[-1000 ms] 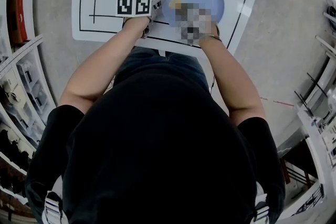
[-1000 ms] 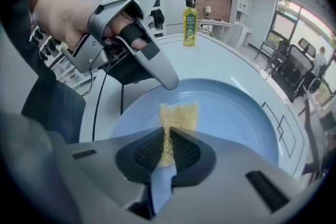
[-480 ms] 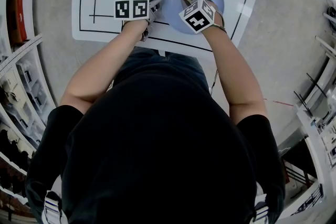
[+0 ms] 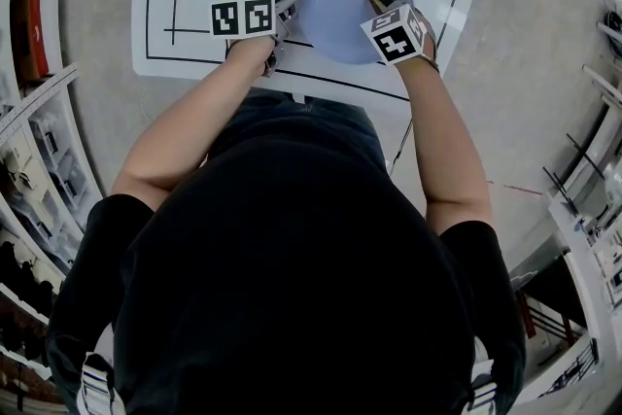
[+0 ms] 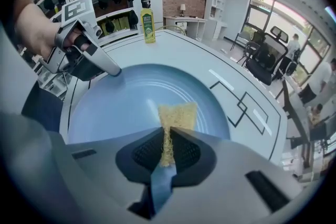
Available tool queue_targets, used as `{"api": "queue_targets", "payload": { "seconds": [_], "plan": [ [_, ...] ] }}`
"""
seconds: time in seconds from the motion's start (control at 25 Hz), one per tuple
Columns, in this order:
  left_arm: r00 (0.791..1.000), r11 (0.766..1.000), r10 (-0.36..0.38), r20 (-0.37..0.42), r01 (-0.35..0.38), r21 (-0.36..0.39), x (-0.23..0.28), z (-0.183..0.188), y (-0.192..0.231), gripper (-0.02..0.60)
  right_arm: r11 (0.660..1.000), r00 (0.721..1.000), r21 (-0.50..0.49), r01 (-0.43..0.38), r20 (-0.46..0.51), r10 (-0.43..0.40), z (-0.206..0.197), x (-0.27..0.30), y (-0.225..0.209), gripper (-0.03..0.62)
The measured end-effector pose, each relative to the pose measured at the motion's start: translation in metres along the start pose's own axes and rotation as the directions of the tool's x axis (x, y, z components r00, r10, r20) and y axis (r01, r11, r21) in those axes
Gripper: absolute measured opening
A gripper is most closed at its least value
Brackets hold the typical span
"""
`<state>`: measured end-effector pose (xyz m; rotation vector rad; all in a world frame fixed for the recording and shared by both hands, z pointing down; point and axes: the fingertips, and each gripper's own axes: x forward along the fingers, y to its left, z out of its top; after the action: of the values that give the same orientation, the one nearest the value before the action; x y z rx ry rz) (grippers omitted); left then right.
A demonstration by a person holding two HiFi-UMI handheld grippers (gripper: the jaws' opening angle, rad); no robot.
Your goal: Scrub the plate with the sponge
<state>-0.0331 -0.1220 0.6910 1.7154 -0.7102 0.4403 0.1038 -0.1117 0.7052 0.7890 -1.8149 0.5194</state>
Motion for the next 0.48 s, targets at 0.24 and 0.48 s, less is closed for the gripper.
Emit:
{"api": "queue_targets", "payload": {
  "seconds": [0.24, 0.48],
  "plan": [
    [1.000, 1.000, 0.011, 0.018, -0.011, 0.001, 0.002, 0.006, 0.003, 0.029, 1.000, 0.999, 0.011, 0.007, -0.048, -0.007, -0.031, -0.010, 0.005, 0.029],
    [0.999, 1.000, 0.019, 0.029, -0.018, -0.012, 0.002, 0.008, 0.003, 0.031, 0.999, 0.995, 0.017, -0.038, -0.093, 0.039, -0.049, -0.017, 0.038, 0.029]
  ]
}}
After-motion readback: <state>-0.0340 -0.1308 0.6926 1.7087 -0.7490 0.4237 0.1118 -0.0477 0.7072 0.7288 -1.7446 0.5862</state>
